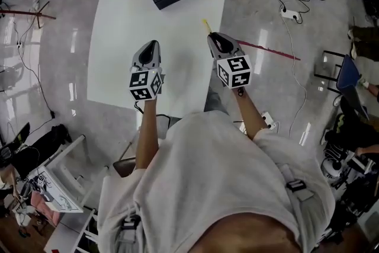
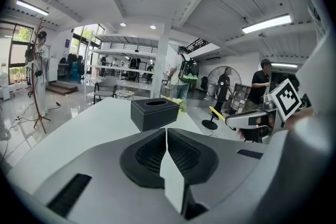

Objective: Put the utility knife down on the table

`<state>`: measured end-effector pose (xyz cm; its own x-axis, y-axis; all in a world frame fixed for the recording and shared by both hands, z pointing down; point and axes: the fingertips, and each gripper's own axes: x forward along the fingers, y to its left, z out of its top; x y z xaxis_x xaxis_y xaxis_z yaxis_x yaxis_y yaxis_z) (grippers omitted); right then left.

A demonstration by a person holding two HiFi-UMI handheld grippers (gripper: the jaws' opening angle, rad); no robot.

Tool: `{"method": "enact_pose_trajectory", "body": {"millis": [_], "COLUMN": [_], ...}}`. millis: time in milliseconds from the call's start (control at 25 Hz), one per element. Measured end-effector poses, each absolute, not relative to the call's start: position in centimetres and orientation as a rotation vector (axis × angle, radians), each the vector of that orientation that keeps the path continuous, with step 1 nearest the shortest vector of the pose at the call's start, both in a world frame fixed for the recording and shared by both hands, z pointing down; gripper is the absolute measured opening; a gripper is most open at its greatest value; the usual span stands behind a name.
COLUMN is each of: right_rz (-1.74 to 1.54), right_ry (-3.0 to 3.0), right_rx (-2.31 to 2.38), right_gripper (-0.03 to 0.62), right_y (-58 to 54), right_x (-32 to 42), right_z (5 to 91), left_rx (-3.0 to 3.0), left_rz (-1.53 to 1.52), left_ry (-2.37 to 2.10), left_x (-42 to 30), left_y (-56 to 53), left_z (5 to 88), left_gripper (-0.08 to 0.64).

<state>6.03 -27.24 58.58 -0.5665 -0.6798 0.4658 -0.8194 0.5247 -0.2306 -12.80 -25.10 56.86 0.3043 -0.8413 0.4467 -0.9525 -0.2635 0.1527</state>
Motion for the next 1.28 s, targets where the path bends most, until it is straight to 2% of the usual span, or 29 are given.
{"method": "enact_pose_trajectory", "body": {"millis": [640, 1280], "right_rz": [0.676, 0.375], "right_ry": [-2.299, -2.275], "right_rx": [1.244, 0.98], "right_gripper": [0.083, 0.083], "right_y": [-22.9, -26.4], "right_x": [5.1, 2.3], "right_z": [63.0, 63.6], "left_rx": [2.182, 2.12], "left_rz": [0.416, 0.412], "left_ry": [-1.441, -1.482], "left_x": [-13.0, -14.0], "left_y": [-23.5, -22.4], "left_z": [60.6, 61.0], "left_gripper": [0.026, 0.026]}}
